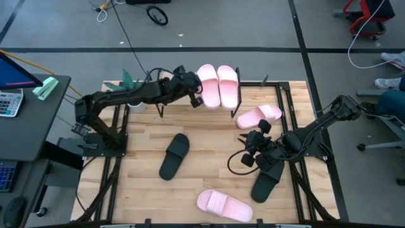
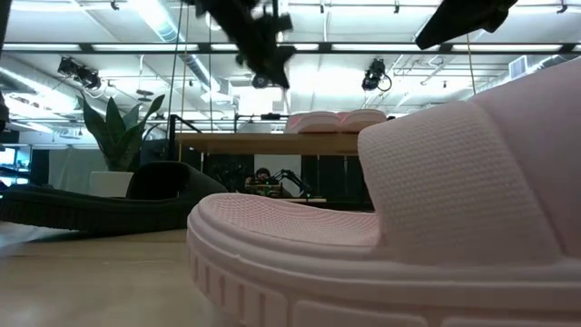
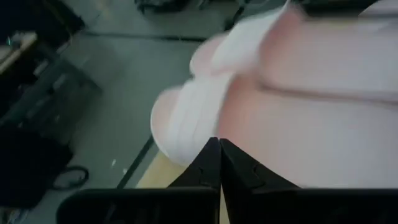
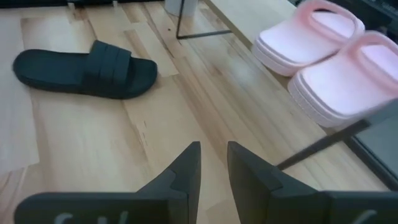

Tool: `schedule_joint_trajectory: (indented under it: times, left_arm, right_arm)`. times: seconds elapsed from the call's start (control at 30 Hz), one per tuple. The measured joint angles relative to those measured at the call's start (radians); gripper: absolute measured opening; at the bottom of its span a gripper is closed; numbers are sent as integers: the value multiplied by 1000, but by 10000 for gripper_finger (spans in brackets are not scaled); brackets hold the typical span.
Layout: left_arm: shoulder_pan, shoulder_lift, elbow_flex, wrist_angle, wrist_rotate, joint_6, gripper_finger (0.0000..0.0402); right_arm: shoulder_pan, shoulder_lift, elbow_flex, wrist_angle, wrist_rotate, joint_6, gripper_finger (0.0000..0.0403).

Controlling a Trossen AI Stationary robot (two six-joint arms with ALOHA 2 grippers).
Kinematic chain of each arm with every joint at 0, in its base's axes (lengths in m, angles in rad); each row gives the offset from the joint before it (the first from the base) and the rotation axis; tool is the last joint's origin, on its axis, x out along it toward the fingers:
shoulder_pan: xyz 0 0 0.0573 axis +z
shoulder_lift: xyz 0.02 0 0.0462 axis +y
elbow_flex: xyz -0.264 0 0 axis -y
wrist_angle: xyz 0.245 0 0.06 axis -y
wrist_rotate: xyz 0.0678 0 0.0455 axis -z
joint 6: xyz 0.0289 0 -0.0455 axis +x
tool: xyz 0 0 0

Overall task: Pick and place slides into the shelf
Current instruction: Put the bottom pink slides on the shelf

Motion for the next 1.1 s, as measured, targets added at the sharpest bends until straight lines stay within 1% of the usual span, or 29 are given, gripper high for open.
schedule_joint_trajectory:
  times: [0.1, 0.23, 0.37, 0.47, 0.57, 0.67, 0.87, 0.93, 0.97, 1.03, 1.1]
  left_arm:
    - [-81, -43, 34, -64, -5, -5, 7]
    - [-201, -75, 44, -161, 19, 10, 32]
    - [-327, -77, 45, -254, 113, 46, 61]
    - [-429, -65, 44, -295, 214, 15, 79]
    - [-526, -44, 44, -277, 243, -33, 94]
    - [-604, -34, 45, -239, 242, -32, 103]
    - [-679, -12, 43, -222, 240, -39, 112]
    - [-687, -3, 45, -210, 239, -68, 112]
    - [-687, 1, 45, -216, 238, -86, 112]
    - [-687, 5, 43, -243, 237, -115, 109]
    - [-686, 7, 44, -258, 235, -118, 104]
  right_arm:
    - [0, -1, 0, -57, 8, 72, 85]
    - [-12, -1, 0, -168, 14, 235, 85]
    - [-31, -1, 0, -269, 14, 373, 85]
    - [-35, -1, 0, -289, 1, 407, 85]
    - [-34, -1, 0, -287, -37, 407, 85]
    - [-32, -1, 0, -285, -47, 431, 85]
    - [-28, 8, 0, -256, -115, 608, 85]
    - [-19, 23, 0, -244, -133, 608, 85]
    - [-15, 35, 0, -234, -148, 575, 85]
    - [6, 63, 0, -182, -186, 474, 85]
    - [46, 101, 0, -78, -243, 342, 85]
